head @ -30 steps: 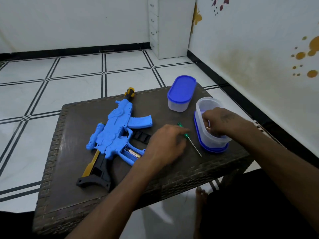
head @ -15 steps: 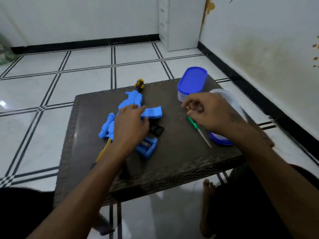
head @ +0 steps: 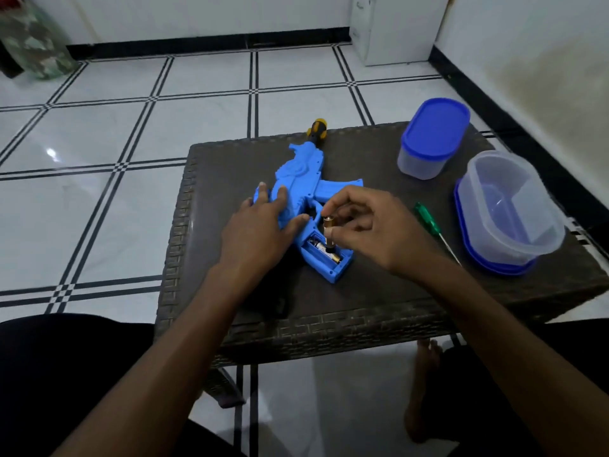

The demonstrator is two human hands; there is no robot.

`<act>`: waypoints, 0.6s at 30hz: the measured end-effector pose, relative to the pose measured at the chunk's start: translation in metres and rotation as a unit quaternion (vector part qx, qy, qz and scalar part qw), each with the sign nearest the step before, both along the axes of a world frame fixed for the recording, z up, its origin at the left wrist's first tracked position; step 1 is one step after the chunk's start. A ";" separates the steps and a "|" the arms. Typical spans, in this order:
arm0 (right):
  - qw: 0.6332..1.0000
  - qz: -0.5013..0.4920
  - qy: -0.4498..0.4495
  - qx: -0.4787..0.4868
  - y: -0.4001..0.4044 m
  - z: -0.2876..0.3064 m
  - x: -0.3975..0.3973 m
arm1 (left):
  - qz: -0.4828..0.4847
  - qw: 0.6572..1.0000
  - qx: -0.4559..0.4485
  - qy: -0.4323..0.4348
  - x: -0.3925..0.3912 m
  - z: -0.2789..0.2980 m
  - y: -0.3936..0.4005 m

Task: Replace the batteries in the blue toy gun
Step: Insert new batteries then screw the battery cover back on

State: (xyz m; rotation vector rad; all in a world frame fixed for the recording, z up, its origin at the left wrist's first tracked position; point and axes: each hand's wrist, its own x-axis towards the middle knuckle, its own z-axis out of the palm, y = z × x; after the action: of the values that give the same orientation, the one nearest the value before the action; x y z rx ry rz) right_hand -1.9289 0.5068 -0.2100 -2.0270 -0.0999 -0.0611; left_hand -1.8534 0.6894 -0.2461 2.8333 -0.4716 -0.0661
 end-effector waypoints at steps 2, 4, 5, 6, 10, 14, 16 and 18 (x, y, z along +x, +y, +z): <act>1.000 -0.001 -0.007 0.012 0.003 -0.003 0.001 | 0.000 1.000 0.008 0.001 0.000 0.002 0.000; 1.000 0.003 -0.016 0.026 0.005 -0.006 0.002 | -0.001 1.000 0.017 -0.001 0.000 0.004 0.000; 0.999 0.004 -0.019 0.034 0.007 -0.008 0.001 | -0.002 1.000 0.018 -0.004 -0.001 0.005 0.000; 0.999 0.006 -0.022 0.039 0.008 -0.009 0.002 | -0.002 1.000 0.018 -0.006 -0.001 0.005 0.000; 0.999 0.006 -0.031 0.029 0.009 -0.014 0.003 | 0.001 1.000 0.022 -0.003 -0.002 0.006 0.000; 0.999 0.011 -0.008 0.049 0.009 -0.013 0.002 | 0.002 1.000 0.019 0.001 -0.001 0.007 0.001; 0.999 0.015 -0.003 0.039 0.008 -0.012 0.001 | 0.005 1.000 0.016 0.007 -0.002 0.006 0.001; 0.999 0.020 -0.003 0.026 0.008 -0.012 0.001 | 0.004 1.000 0.015 0.008 -0.002 0.006 0.000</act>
State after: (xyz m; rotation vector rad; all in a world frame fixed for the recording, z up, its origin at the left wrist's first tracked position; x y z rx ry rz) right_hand -1.9276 0.5148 -0.2224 -1.9733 -0.1403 -0.0441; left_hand -1.8559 0.6899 -0.2399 2.8622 -0.4599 -0.0957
